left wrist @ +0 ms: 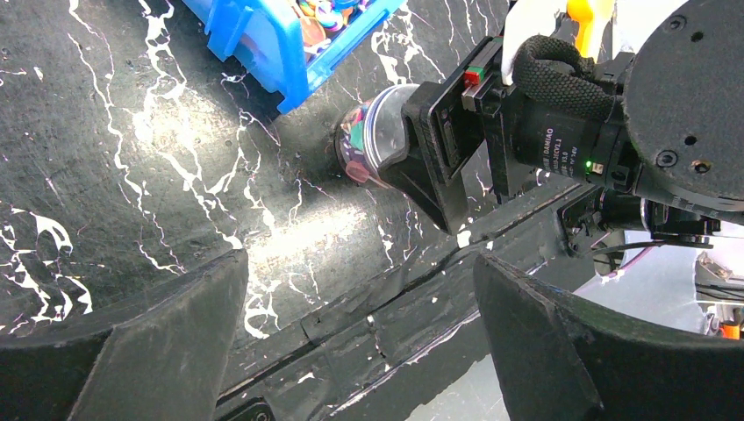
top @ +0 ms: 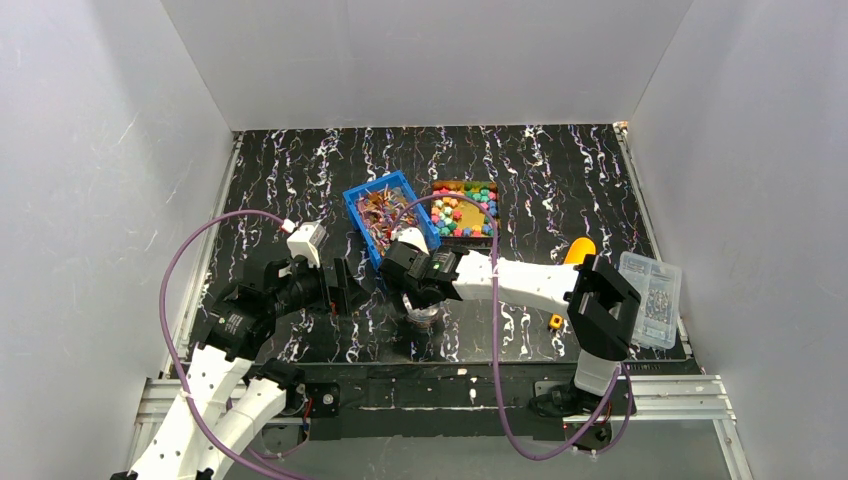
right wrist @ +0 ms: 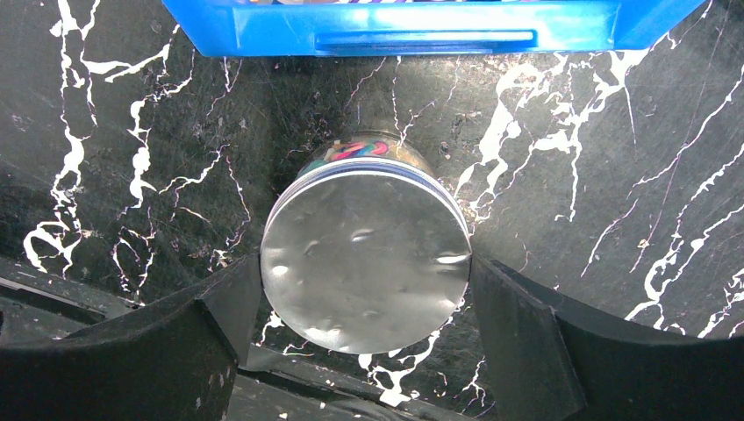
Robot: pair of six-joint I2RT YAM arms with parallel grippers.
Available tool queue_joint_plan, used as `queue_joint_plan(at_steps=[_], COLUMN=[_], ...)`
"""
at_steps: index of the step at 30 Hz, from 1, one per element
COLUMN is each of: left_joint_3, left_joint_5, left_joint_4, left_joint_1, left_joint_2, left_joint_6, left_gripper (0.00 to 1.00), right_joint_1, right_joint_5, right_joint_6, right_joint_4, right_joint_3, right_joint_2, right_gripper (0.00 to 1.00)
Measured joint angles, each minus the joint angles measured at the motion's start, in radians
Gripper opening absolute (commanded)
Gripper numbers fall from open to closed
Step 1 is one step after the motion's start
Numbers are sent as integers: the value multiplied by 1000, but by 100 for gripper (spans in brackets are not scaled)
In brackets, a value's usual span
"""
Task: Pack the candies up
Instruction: Close the bottle lid on the packing bottle.
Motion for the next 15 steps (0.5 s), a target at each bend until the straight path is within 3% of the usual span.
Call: queue_joint_plan(at_steps=[15], left_joint_3=[0], left_joint_5=[0], left_joint_4=[0], left_joint_1=[0], left_joint_2=[0], left_joint_6=[0], left_gripper=[99], right_joint_1=[0], right_joint_5=[-1], right_joint_6=[1], right_joint_4=[0], right_joint_3=[1], right_joint_2=[1], right_gripper=[99])
